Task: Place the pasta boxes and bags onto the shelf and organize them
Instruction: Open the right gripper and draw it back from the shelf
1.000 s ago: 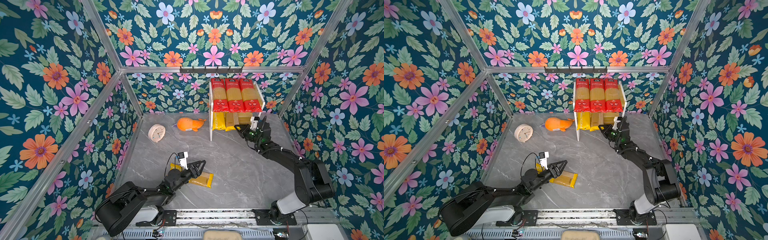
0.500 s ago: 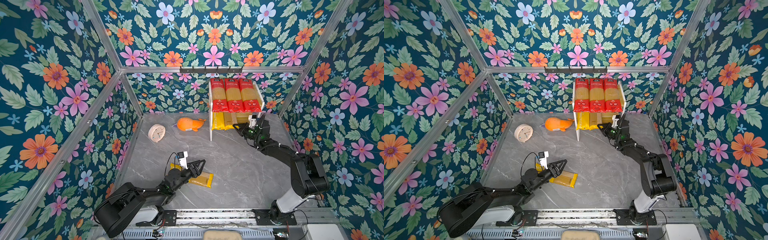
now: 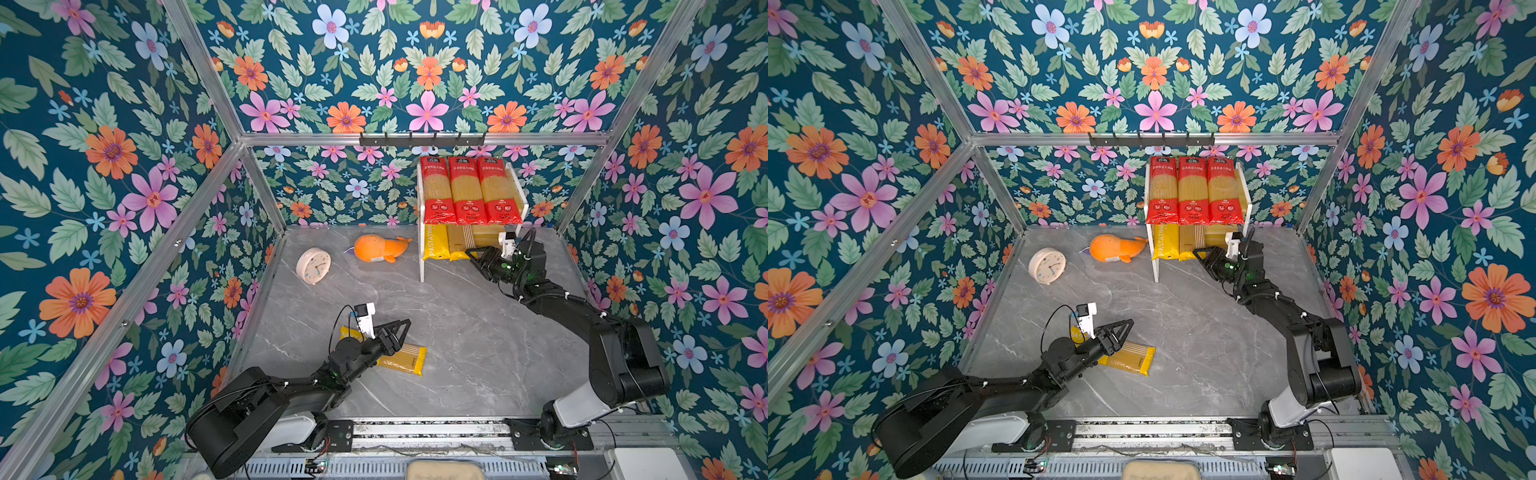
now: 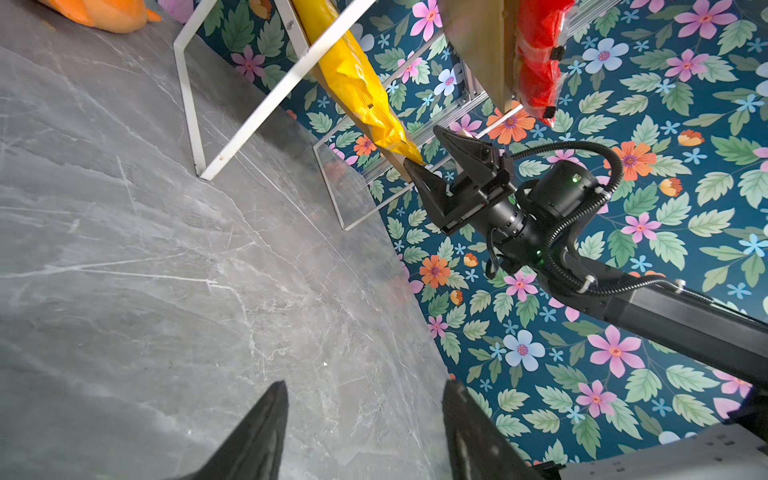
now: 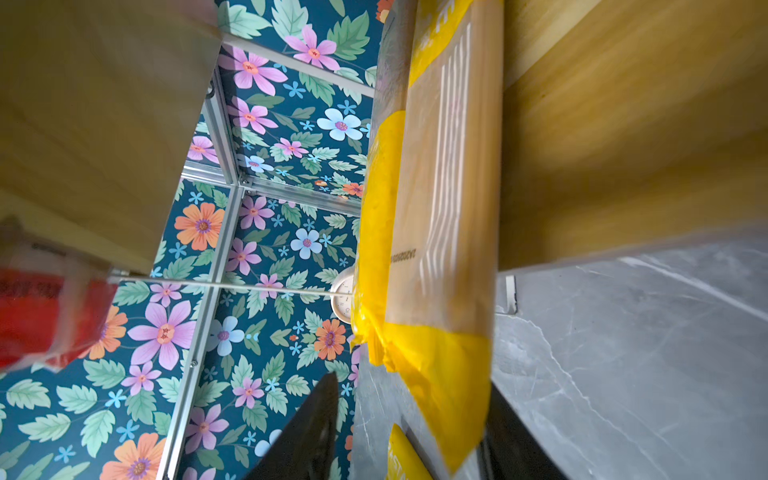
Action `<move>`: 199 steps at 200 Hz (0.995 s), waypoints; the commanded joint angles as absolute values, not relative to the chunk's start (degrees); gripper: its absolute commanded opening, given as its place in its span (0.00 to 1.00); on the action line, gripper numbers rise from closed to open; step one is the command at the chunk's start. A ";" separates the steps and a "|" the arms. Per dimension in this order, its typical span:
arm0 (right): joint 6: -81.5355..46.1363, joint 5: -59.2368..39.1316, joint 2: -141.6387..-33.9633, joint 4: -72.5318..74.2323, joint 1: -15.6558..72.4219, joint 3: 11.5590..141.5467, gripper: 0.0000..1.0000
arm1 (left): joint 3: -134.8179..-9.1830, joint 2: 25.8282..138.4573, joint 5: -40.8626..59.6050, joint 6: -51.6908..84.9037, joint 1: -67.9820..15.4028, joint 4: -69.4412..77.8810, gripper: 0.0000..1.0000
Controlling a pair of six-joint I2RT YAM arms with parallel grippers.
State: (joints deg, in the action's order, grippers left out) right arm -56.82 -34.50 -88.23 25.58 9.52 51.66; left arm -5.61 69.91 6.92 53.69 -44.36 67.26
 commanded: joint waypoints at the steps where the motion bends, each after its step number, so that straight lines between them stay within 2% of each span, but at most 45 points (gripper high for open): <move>1: -55.82 -34.57 -85.59 23.67 9.58 49.46 0.58 | -5.65 68.25 5.77 52.58 -44.38 63.86 0.62; 23: -55.85 -34.75 -82.95 23.20 9.58 45.79 0.59 | -6.10 65.08 4.07 52.37 -44.34 56.78 0.62; 54: -55.12 -32.86 -78.57 21.77 12.90 39.73 0.59 | -10.19 57.63 -0.73 51.03 -44.38 34.96 0.62; 82: -49.86 -25.52 -74.80 13.90 23.43 36.74 0.58 | -15.64 51.87 -6.04 51.27 -44.37 11.20 0.61; 105: -44.01 -18.00 -74.56 7.73 34.46 36.96 0.58 | -15.07 47.11 -7.98 54.22 -44.37 2.41 0.61; 141: -29.31 -8.64 -79.88 -3.51 49.94 43.92 0.59 | -11.72 36.36 -11.49 58.33 -44.30 -3.71 0.58; 178: -23.93 -13.34 -90.32 -7.48 59.81 53.13 0.57 | -13.28 32.48 -20.17 62.08 -44.27 -15.09 0.55; 199: -25.09 -16.12 -97.33 -7.83 63.89 58.06 0.55 | -15.19 30.38 -24.61 63.19 -44.18 -20.87 0.53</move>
State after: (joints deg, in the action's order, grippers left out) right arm -27.75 -12.99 -91.83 -5.32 60.88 54.26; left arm -13.45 32.18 -16.93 60.47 -44.34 -11.49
